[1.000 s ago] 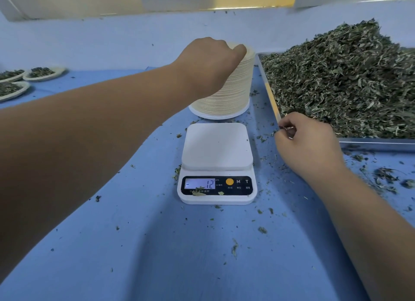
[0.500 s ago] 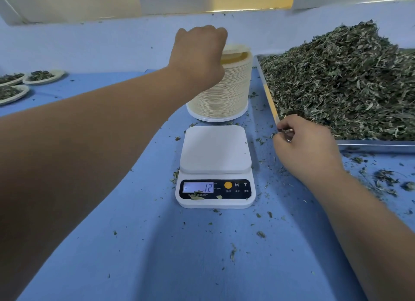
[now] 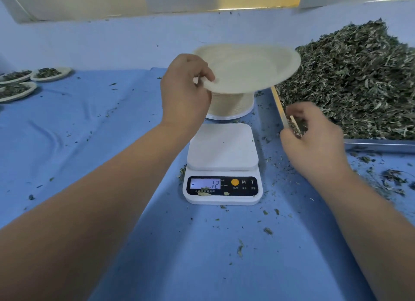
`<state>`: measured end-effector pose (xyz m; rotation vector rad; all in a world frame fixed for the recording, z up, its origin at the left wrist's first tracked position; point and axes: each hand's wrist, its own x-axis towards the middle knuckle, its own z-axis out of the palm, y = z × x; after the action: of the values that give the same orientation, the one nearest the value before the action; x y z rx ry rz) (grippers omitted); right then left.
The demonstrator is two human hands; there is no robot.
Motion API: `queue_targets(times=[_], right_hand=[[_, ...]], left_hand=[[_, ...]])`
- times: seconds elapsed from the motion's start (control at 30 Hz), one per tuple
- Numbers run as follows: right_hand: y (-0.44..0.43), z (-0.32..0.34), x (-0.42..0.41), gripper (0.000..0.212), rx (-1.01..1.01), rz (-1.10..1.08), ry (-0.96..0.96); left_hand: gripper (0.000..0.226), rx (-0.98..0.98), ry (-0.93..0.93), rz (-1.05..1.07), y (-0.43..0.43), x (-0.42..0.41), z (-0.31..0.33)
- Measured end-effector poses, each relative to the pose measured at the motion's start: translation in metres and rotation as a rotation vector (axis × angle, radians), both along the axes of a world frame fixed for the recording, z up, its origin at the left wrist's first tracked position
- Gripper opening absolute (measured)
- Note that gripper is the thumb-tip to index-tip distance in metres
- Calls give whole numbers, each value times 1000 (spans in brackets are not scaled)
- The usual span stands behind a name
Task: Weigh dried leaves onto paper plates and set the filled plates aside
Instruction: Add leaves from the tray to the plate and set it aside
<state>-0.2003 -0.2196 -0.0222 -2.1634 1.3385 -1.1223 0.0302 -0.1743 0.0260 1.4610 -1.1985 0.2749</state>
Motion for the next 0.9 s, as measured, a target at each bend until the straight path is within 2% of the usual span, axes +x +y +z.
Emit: queue_targets(times=[0.07, 0.17, 0.23, 0.33, 0.43, 0.5, 0.6, 0.77, 0.9], right_hand=[[3, 0, 2, 49, -41, 39, -158], [10, -3, 8, 60, -43, 127, -292], [10, -8, 10, 53, -32, 196, -350], [10, -11, 12, 44, -72, 235, -282], [8, -17, 12, 43, -60, 217, -134], [7, -19, 12, 44, -48, 210, -16], [8, -18, 14, 45, -73, 206, 92], [8, -18, 13, 54, -47, 248, 130], [6, -18, 12, 59, -19, 212, 137]], left_hand=[[27, -22, 24, -48, 16, -1, -11], [22, 35, 45, -95, 36, 3, -28], [21, 76, 31, -89, 46, 8, -38], [24, 114, 115, -95, 57, 13, -51], [23, 164, 353, -137, 63, 20, -55], [26, 177, 449, -174, 64, 26, -55], [28, 220, 496, -175, 65, 31, -56], [32, 285, 518, -169, 63, 34, -65], [49, 310, 542, -120, 60, 40, -70]])
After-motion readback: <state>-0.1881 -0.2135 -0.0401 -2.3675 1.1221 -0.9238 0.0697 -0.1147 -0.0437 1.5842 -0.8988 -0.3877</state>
